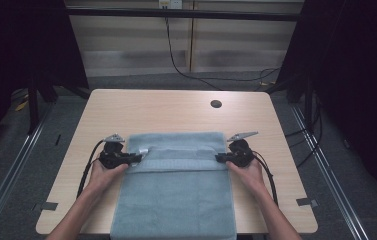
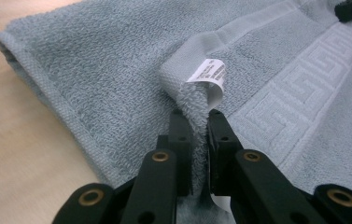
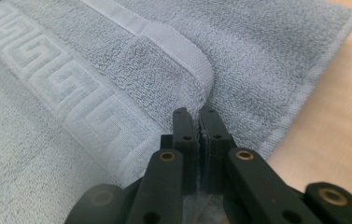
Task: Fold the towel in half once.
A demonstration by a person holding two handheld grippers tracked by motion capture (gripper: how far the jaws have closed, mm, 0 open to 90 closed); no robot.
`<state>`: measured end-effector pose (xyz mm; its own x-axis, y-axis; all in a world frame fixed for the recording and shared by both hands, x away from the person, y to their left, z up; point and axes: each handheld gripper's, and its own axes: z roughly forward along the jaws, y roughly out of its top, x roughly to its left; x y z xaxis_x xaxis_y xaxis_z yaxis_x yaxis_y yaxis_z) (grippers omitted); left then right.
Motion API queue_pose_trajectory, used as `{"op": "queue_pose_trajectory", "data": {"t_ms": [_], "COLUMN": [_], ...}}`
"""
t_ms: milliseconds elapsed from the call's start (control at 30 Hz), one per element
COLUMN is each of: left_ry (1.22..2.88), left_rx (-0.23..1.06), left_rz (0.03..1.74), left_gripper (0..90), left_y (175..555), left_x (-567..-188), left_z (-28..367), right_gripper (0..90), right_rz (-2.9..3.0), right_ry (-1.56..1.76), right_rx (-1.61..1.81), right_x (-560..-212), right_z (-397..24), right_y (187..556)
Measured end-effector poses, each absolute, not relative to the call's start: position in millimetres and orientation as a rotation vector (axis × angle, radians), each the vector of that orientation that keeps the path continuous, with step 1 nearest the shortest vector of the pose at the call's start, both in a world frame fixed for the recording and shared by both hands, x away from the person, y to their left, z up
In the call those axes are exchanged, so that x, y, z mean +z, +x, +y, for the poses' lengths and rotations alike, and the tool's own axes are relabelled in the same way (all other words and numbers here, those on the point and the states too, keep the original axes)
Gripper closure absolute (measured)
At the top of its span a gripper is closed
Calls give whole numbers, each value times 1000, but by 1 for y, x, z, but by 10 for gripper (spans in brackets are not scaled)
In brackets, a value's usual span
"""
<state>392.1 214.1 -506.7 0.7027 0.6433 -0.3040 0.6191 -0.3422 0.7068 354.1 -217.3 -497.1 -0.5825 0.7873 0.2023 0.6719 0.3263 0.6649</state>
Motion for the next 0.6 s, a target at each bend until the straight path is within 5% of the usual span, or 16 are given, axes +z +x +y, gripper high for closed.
{"op": "queue_pose_trajectory", "data": {"t_ms": [600], "left_ry": [1978], "left_rx": [118], "left_rz": [1059], "left_gripper": [833], "left_y": [444], "left_x": [-511], "left_z": [208], "right_gripper": [869], "right_rz": [2297], "right_ry": [1427], "right_rx": [1119], "right_x": [-504], "right_z": [-214], "right_y": [407]}}
